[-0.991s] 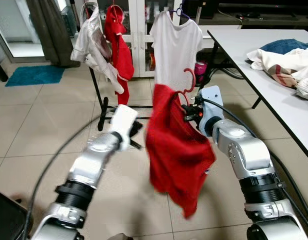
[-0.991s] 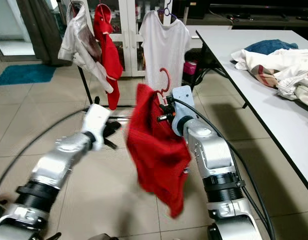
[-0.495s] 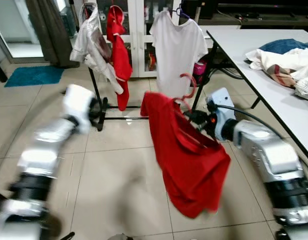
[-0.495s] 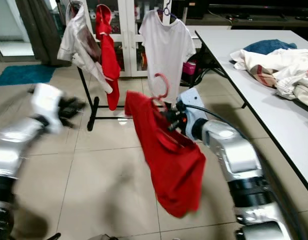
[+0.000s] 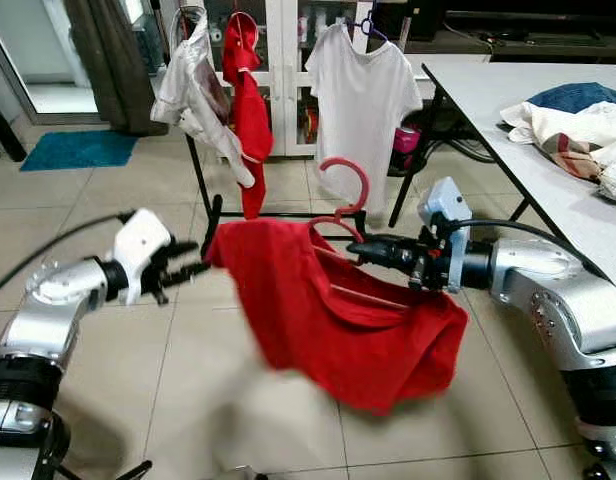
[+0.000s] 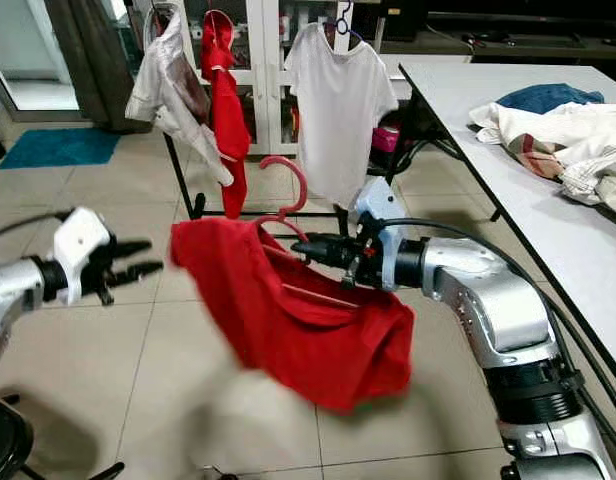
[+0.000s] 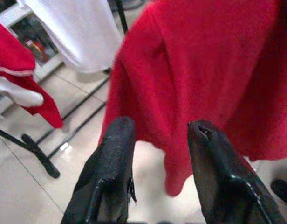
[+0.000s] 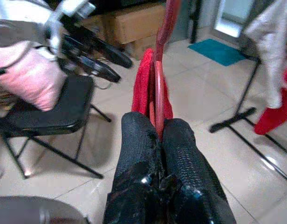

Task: Hang hanger

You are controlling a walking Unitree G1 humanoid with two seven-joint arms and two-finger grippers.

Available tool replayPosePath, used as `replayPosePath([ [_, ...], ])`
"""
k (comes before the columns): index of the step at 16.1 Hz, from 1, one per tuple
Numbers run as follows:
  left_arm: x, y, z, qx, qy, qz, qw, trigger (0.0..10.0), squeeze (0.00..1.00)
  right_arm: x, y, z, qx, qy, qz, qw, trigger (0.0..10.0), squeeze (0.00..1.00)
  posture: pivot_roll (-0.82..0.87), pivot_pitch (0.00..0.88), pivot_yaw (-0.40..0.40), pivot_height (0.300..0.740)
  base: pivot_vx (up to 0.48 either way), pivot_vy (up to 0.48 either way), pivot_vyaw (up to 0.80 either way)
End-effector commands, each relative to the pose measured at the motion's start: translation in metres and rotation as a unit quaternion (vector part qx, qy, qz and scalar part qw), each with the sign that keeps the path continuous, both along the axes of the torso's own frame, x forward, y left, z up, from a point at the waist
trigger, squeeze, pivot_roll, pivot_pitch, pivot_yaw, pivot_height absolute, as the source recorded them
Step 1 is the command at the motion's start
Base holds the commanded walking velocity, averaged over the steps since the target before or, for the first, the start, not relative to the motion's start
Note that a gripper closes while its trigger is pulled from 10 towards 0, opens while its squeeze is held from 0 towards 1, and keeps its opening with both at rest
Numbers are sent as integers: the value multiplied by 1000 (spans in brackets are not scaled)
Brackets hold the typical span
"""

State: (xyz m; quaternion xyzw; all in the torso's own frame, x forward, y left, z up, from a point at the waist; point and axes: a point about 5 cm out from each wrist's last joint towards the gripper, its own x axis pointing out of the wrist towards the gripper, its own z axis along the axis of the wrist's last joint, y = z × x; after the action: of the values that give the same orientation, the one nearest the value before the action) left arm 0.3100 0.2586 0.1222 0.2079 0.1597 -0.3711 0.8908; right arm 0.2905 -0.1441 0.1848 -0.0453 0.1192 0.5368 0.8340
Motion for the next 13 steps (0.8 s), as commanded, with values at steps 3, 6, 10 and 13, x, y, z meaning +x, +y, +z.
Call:
replayPosePath([
  [3,0,9,-2,18,-10,3,1000,10000,0,-11,5,9,18,-10,63,998,10000,0,-103,0,11,740,0,0,0],
  [6,-5,8,-1,-30,-2,-26,999,1922,0,-15,5,8,21,-4,81,996,10000,0,-104,0,13,740,0,0,0],
  [10,-6,8,1,-57,-8,-46,997,0,0,-19,4,7,20,-1,96,995,10000,0,-107,0,14,740,0,0,0],
  [13,-9,7,-3,-63,10,-63,996,0,0,-19,4,6,19,-1,98,995,10000,0,-109,0,18,740,0,0,0],
])
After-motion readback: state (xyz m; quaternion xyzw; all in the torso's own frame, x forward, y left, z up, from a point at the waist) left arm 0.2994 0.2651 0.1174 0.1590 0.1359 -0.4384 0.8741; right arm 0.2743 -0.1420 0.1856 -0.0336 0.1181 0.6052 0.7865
